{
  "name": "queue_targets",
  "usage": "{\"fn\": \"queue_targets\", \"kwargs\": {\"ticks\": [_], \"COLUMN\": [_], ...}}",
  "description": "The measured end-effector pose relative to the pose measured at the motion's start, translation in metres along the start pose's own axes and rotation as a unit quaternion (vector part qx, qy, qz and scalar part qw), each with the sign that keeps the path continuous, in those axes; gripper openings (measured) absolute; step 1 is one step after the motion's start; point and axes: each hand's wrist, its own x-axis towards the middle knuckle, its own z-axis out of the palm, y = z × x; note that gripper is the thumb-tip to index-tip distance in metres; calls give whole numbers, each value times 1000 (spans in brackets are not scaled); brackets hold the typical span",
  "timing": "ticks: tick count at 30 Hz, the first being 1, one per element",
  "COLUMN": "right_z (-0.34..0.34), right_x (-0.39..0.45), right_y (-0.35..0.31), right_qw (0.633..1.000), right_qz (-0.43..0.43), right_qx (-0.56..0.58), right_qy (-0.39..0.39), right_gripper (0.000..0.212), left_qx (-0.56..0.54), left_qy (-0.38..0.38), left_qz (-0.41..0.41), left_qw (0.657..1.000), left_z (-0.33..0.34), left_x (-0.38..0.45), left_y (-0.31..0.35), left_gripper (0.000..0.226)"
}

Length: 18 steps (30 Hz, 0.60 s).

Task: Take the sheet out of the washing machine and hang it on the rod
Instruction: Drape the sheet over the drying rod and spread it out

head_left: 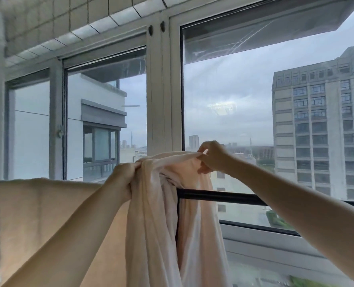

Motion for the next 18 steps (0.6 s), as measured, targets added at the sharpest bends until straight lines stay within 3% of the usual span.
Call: {"fn": "queue_targets", "kwargs": {"ticks": [5, 8, 13, 18], "right_z": [32, 43, 57, 62], "right_x": [-8, -20, -31, -35], "right_y": [-12, -15, -10, -6], "right_qw": [993, 973, 951, 948], "right_qz": [-65, -163, -251, -250], "right_qx": [5, -115, -177, -197], "right_qy": [-94, -120, -35, 23], "right_gripper": [26, 14, 21, 5], "left_qx": [107, 214, 301, 296], "left_qy": [33, 50, 36, -54], "left_qz": [62, 134, 251, 271], "left_qw": [992, 966, 919, 914], "left_z": [-17, -25, -27, -26], "left_x": [13, 21, 29, 28], "left_y": [-15, -22, -27, -37], "left_gripper": [19, 28, 23, 33]}}
